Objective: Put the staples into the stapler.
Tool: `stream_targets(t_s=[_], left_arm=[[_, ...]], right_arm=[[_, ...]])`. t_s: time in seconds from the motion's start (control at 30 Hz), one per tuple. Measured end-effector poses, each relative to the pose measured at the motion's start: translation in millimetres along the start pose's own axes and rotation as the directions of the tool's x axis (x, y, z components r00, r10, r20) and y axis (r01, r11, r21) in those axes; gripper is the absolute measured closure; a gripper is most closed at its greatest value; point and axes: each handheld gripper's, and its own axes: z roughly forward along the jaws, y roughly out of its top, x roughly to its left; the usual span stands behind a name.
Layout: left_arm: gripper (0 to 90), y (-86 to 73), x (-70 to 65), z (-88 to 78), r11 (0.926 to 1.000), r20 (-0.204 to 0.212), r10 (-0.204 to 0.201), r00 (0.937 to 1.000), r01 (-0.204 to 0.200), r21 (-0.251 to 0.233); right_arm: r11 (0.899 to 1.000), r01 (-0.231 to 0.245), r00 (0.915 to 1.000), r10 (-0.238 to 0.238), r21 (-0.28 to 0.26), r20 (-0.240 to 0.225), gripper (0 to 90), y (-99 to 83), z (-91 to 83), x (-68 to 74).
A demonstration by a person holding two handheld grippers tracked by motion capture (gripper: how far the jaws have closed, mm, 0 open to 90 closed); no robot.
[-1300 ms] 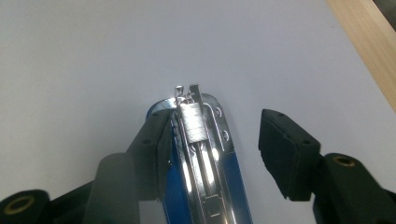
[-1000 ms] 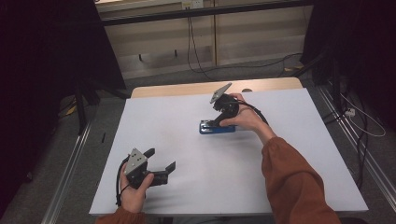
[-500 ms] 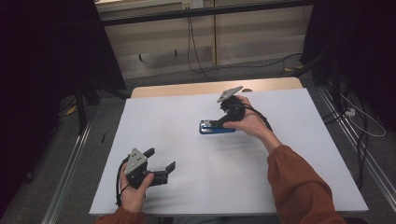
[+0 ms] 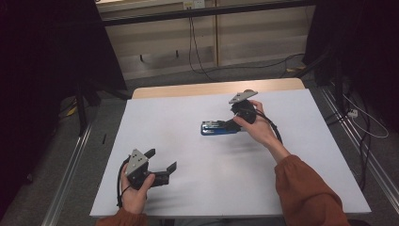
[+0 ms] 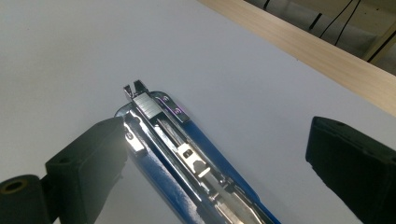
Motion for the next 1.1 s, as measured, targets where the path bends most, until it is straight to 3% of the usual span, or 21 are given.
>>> stream_targets(t_s=[0.2,0.63,0.73,0.83,1.1], left_arm=[[4.7,1.0,1.7,2.6,1.0,-0.005,-0.006,1.0,0.006,-0.003],[4.7,6.0,2.2,12.3,0.9999,-0.001,0.011,0.9999,-0.011,0.005],[4.7,8.0,3.4,17.4,0.9998,-0.008,0.019,0.9998,-0.019,0.002],[4.2,10.1,3.7,23.2,0.9997,0.019,0.021,0.9996,-0.021,-0.014],[4.2,17.6,4.5,38.6,0.9988,0.0,0.046,0.9989,-0.046,-0.018]], right_arm=[[0.998,-0.034,0.9989,0.036,-0.046,0.03,5.1,-6.2,-10.6,-1.3],[0.995,-0.068,0.994,0.074,-0.075,0.08,6.1,-23.6,-31.7,1.3],[0.993,-0.082,0.9919,0.09,-0.088,0.09,6.2,-27.6,-36.2,-0.8],[0.991,-0.088,0.9896,0.098,-0.098,0.104,6.2,-30.6,-40.9,-2.8],[0.989,-0.099,0.9871,0.112,-0.114,0.114,6.2,-36.1,-51.0,-6.1]])
